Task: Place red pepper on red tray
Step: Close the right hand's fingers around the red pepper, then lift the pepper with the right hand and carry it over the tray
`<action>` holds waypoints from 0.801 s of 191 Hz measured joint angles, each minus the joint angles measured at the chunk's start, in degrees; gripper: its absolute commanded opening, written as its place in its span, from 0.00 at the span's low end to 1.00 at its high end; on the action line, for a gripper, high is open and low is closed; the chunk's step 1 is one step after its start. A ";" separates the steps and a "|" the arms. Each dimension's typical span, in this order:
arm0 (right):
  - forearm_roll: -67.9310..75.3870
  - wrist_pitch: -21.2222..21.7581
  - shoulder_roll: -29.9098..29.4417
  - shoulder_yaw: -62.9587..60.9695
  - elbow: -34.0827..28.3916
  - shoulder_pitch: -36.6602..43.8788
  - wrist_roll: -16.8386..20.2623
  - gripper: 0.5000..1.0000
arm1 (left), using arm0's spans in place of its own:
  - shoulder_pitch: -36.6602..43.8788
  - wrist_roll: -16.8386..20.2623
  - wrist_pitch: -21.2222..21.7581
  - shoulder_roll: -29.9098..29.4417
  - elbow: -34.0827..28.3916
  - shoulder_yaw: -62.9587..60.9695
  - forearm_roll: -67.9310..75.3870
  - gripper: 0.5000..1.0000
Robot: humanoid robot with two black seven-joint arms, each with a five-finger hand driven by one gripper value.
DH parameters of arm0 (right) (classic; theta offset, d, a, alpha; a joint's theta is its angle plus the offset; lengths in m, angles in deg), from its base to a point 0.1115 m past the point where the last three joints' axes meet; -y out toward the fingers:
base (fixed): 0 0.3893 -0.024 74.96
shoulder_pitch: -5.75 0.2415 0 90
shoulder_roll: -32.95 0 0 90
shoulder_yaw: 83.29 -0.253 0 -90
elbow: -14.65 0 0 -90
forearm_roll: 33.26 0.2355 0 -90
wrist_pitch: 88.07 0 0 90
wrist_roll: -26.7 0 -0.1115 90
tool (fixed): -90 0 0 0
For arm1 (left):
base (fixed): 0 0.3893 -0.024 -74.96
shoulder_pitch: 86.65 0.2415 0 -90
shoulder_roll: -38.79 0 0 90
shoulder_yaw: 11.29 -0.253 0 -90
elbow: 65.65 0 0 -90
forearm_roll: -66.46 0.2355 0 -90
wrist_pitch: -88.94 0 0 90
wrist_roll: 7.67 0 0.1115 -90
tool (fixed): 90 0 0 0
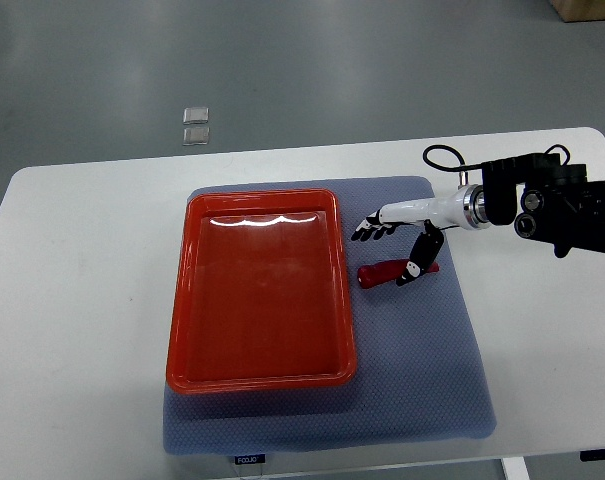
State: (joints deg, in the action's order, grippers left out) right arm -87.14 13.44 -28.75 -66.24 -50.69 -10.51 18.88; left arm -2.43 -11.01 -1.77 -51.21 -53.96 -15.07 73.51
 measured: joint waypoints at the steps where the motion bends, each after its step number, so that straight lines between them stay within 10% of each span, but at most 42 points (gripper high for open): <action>1: -0.04 0.00 -0.01 0.00 0.00 -0.02 0.00 0.69 | 0.00 0.00 0.00 0.00 0.00 0.00 0.00 1.00; 95: -2.12 -1.71 -0.44 0.05 0.81 -3.09 0.00 0.58 | 0.02 0.00 0.02 0.00 0.08 0.00 0.00 1.00; 153: -3.81 -2.95 -0.60 0.01 0.91 -3.70 -0.05 0.14 | 0.02 0.00 0.02 0.00 0.09 0.00 -0.01 1.00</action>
State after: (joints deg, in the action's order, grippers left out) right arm -90.95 10.49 -29.35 -66.23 -49.77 -14.21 18.83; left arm -2.41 -11.01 -1.74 -51.21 -53.87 -15.07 73.50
